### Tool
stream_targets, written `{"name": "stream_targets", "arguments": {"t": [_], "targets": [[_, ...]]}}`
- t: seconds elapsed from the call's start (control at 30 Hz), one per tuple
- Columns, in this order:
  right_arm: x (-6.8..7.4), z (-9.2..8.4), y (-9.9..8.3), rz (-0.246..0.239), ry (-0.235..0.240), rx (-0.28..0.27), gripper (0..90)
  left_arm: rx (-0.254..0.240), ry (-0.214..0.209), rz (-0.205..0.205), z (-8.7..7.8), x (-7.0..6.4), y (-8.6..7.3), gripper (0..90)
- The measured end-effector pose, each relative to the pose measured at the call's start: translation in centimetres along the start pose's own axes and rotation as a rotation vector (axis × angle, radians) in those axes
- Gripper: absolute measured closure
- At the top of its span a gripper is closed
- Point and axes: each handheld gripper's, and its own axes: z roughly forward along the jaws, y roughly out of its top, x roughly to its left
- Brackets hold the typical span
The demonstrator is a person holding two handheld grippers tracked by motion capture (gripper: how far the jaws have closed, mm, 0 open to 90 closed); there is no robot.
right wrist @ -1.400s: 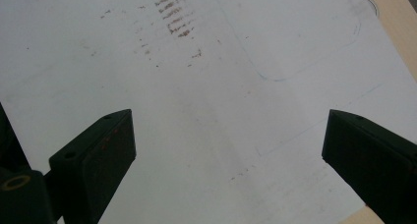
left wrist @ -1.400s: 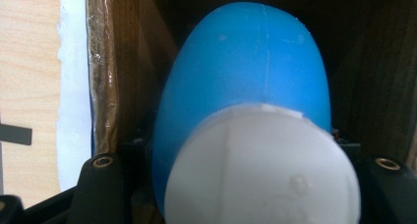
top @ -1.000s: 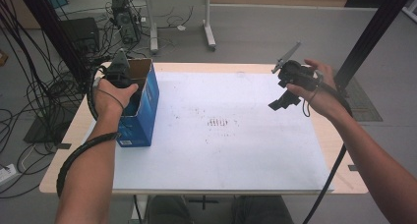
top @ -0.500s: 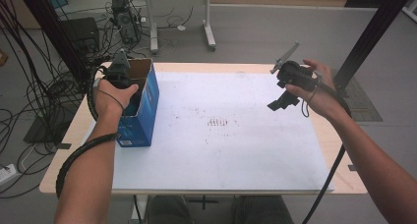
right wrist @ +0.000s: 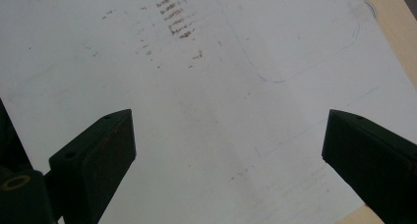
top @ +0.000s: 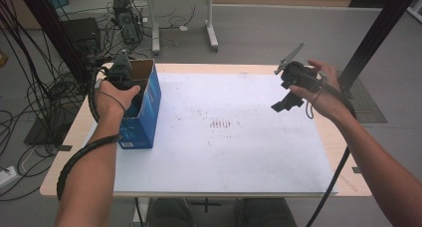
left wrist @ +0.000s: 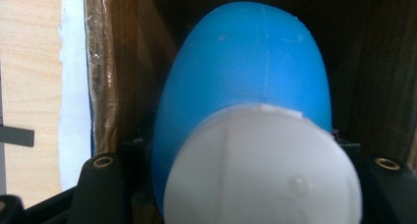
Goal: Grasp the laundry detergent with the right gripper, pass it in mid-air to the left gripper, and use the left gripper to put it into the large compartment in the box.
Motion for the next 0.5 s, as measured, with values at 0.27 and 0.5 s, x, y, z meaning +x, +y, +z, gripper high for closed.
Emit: {"name": "stream_targets", "arguments": {"t": [0.27, 0.5], "targets": [[0.08, -0.06, 0.09, -0.002, -0.002, 0.001, 6.0, 0.002, 0.003, 0.002, 0.0, -0.06, 0.02, 36.1], [0.1, 0.02, 0.14, -0.004, 0.0, 0.0, 6.1, 0.003, 0.005, 0.003, 0.01, -0.08, 0.02, 36.1]]}}
